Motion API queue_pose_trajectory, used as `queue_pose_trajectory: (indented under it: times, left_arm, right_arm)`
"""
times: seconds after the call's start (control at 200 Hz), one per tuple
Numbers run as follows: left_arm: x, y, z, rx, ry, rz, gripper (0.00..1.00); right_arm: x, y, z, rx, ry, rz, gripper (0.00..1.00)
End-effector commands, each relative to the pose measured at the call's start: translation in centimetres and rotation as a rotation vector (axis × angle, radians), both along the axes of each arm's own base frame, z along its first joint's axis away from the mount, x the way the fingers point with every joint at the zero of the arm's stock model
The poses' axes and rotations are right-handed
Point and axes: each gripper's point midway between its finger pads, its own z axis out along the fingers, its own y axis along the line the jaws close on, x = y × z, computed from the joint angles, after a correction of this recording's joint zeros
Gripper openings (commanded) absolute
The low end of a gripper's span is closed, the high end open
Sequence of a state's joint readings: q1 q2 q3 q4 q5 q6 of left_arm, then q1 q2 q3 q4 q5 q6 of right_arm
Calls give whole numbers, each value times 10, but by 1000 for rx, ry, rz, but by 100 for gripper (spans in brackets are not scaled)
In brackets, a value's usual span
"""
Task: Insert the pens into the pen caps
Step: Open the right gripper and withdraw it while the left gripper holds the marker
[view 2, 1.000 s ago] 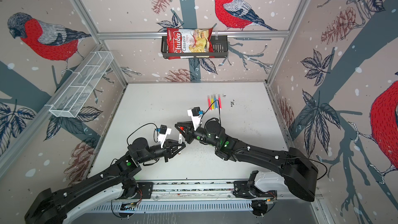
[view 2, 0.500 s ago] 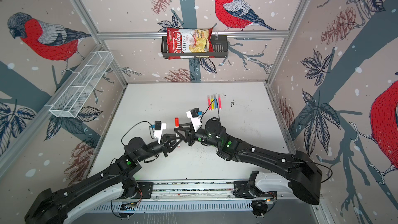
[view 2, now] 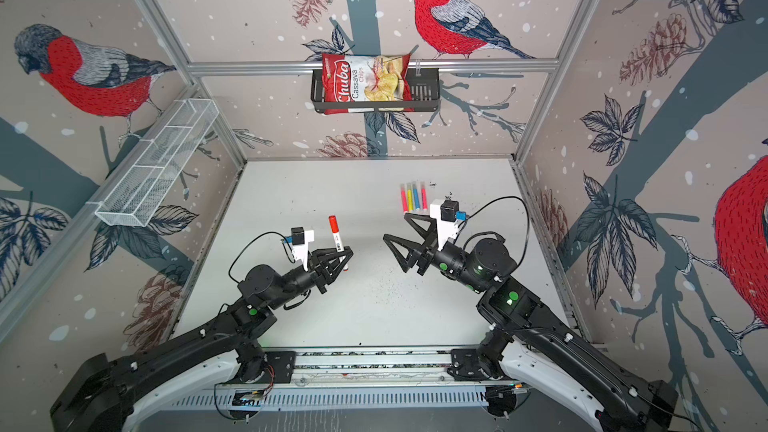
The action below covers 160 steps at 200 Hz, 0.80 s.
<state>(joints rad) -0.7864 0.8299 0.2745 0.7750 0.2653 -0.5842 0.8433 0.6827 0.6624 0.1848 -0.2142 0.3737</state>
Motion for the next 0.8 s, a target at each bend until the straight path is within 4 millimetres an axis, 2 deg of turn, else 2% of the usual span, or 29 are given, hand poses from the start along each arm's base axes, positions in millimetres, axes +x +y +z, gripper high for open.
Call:
queue_pose_trajectory:
  times: [0.0,0.08,0.185,0.35,0.525,0.695,0.795]
  left_arm:
    - [3,-3,15,-8,-62,4,0]
    - [6,-7,14,-3,-57,5,0]
    - [20,-12,7,22,-12,40,0]
    - [56,-32,-27,173,140,101,0]
    - [108,-45,-73,283,332,156,0]
    - [160,-62,-115,329,486,135,0]
    - [184,-73,-136,367,529,141,0]
  right_arm:
    - [7,-8,-15,-14,58,-57,92]
    - [18,-16,-24,-25,87,-134,92]
    - [43,-29,-44,-100,159,-272,92]
    - [66,-34,-79,-198,272,-341,92]
    - [71,-36,-99,-234,332,-366,92]
    - [69,-46,-108,-246,364,-392,92]
    - [66,-52,-109,-246,369,-403,92]
